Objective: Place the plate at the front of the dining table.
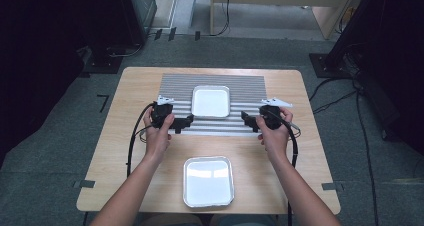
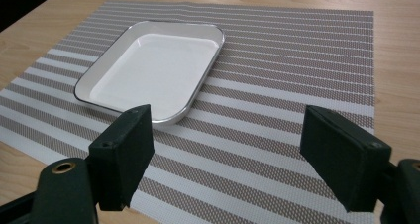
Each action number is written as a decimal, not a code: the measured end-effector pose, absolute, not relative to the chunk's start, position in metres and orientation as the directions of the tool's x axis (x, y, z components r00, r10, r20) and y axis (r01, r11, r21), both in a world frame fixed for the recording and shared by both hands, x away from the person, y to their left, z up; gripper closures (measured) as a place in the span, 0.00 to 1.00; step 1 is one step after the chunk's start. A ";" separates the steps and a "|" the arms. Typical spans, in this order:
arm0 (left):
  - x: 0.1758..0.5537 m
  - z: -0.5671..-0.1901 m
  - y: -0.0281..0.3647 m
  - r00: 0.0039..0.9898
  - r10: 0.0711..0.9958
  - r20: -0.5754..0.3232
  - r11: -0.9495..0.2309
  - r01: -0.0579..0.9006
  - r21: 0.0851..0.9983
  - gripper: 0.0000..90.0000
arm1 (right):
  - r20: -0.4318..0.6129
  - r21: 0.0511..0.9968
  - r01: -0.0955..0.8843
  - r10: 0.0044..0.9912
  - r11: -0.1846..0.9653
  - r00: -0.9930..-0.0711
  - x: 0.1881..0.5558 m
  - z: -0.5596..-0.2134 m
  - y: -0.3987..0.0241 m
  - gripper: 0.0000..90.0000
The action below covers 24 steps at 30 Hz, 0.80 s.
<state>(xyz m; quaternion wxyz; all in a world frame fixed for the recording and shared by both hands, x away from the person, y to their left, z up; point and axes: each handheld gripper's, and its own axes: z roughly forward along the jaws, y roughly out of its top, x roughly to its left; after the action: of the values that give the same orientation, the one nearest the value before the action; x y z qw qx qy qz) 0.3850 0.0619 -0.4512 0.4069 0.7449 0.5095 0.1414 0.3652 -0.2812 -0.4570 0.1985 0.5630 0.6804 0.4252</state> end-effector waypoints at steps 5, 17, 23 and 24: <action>0.375 -0.452 0.067 0.445 0.874 -0.196 -0.156 0.638 0.754 0.00 | 0.213 0.797 0.604 0.935 0.000 -0.282 0.357 -0.459 -0.289 0.24; 0.354 -0.459 0.084 0.451 0.873 -0.186 -0.167 0.635 0.754 0.00 | 0.211 0.796 0.606 0.939 -0.005 -0.270 0.333 -0.464 -0.308 0.24; 0.342 -0.462 0.095 0.453 0.877 -0.163 -0.183 0.627 0.757 0.00 | 0.203 0.797 0.604 0.943 -0.002 -0.264 0.322 -0.467 -0.315 0.24; 0.340 -0.462 0.097 0.450 0.879 -0.159 -0.184 0.626 0.758 0.00 | 0.201 0.798 0.603 0.944 -0.002 -0.263 0.320 -0.468 -0.316 0.24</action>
<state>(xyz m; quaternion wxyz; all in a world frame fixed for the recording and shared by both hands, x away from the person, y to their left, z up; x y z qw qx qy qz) 0.3403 0.0967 -0.4621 0.3981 0.7528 0.4996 0.1586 0.3196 -0.3162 -0.4676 0.2040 0.5718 0.6761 0.4175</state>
